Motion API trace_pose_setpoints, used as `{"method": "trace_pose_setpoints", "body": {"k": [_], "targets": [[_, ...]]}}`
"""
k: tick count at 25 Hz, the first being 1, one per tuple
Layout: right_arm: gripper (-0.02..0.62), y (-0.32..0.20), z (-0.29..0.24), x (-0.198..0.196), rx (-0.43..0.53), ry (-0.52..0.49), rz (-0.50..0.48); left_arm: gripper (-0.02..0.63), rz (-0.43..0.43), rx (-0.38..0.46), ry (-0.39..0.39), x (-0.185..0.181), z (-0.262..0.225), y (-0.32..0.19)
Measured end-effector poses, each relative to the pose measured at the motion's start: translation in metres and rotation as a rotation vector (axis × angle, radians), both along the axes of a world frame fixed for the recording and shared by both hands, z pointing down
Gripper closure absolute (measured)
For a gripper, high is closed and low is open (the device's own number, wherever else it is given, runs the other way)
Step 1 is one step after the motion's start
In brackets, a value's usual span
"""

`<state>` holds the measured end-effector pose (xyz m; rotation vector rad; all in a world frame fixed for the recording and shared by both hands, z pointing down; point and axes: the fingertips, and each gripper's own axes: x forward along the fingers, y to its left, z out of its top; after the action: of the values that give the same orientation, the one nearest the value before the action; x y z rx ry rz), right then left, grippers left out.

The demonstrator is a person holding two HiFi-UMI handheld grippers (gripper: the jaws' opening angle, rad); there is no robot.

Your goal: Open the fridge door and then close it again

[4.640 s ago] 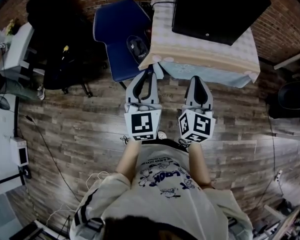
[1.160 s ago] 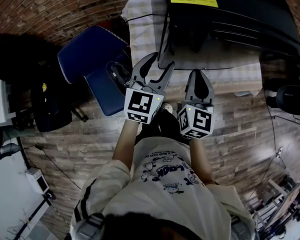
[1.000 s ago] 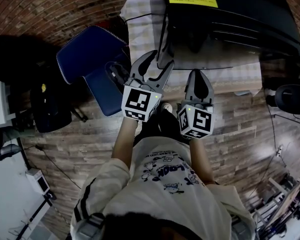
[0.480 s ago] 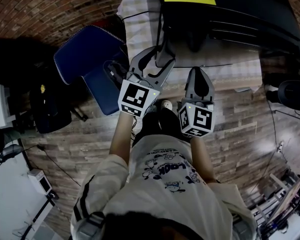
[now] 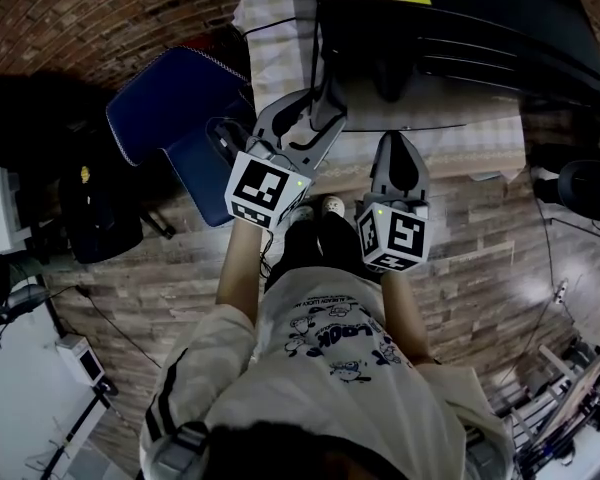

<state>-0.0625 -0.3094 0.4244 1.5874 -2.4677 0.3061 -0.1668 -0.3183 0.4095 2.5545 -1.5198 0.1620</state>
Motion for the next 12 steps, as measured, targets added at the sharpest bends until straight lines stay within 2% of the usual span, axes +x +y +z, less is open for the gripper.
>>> {"method": "trace_pose_setpoints", "body": {"k": [12], "targets": [[0.561,0.0079,-0.0068,0.0008,0.017,-0.006,-0.003,0.4,0.011,0.005,-0.006,-0.0009,-0.0012,0.003]]}}
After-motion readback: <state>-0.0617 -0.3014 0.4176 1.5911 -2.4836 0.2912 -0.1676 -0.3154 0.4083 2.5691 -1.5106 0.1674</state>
